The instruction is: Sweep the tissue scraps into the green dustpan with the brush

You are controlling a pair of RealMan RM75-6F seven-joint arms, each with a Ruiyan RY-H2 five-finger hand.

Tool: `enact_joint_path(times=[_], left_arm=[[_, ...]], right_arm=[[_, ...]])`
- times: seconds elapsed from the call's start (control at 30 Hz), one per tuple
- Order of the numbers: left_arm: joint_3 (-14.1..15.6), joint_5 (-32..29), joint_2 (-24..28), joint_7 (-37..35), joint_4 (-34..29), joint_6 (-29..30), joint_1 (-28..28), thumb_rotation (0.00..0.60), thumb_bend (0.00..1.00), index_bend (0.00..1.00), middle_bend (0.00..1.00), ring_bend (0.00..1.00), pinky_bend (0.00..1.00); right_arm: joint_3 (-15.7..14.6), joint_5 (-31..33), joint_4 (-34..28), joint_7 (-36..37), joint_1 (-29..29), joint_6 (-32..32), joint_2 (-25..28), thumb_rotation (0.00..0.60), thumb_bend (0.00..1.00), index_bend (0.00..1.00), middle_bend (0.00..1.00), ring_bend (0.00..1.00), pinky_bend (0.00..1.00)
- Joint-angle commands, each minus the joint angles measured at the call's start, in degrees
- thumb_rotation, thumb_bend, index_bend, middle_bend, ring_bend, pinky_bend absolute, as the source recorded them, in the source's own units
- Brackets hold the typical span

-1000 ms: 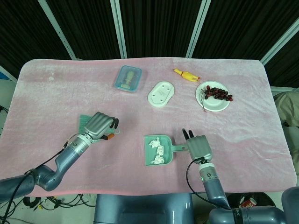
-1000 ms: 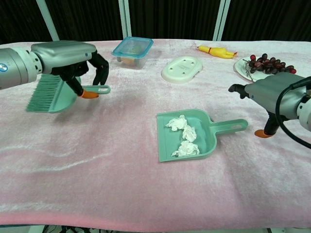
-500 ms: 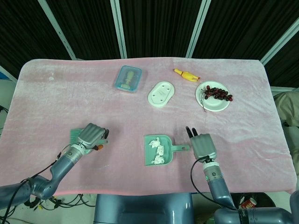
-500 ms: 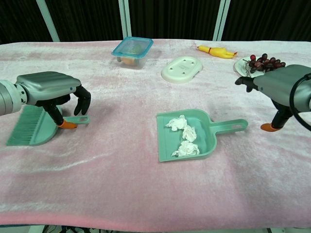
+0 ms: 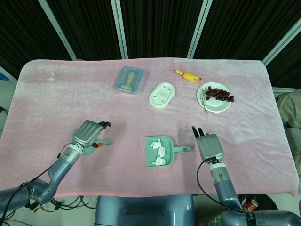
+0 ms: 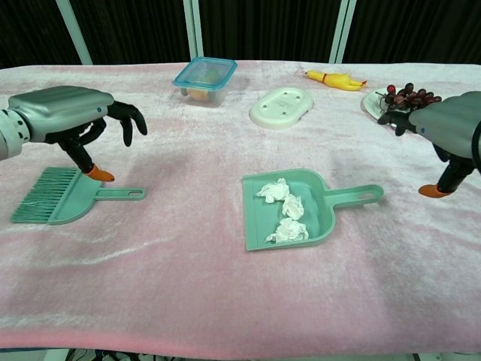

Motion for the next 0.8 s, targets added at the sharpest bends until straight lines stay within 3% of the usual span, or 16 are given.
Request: enact_joint_path(times=[0.03,0.17,0.23,0.3,0.4,0.57,0.8], left_arm=[[0.04,2.81,2.62,-0.97,-3.56,5.29,2.80,0.600,0.11,0.22,0.30,0.43,0.56],[1.41,5.80,5.95,-1.67,-7.81,11.70,6.74,0.600,0.11,0.20,0.22,0.24,0.40],[2.40,7.04,7.69,-1.94,-9.97,15.19,9.27,0.600,0.10,0.15,0.16,0.13,0.27],[3.56,8.11,9.04,-2.24,-11.44,17.37,11.21,0.600,0.07,0.09,0.09,0.06,0.18],[5.80,9.66,11.35,-1.91,-12.76,20.47,14.35,0.600,0.01,0.01,0.00,0.00,0.08],[8.63,9.73,14.36,-1.14,-14.34,24.44,19.67,0.600,0.00,0.00,0.00,0.00,0.03],[8.62,10.74,13.81,-4.17,-10.73,32.94,26.51,0.600,0.00,0.00,0.00,0.00,0.00]], right_arm=[[-1.20,-3.54,-0.72,3.44,-1.66,0.50,3.15,0.600,0.16,0.04,0.18,0.42,0.62],[-3.32,-11.35,-0.43,10.28,-4.55,2.09,7.30,0.600,0.16,0.02,0.14,0.24,0.46],[-4.48,-15.30,-0.15,15.19,-6.62,3.29,9.48,0.600,0.14,0.00,0.05,0.07,0.30],[-5.55,-17.73,-0.03,18.84,-8.28,3.93,11.32,0.600,0.11,0.00,0.00,0.00,0.22],[-7.24,-20.38,0.31,23.15,-10.90,5.17,14.01,0.600,0.07,0.00,0.00,0.00,0.19],[-9.84,-24.47,2.46,30.09,-15.99,8.11,17.40,0.600,0.06,0.00,0.00,0.00,0.18],[-10.84,-29.00,10.32,39.90,-22.75,13.45,17.30,0.600,0.06,0.00,0.00,0.00,0.18]])
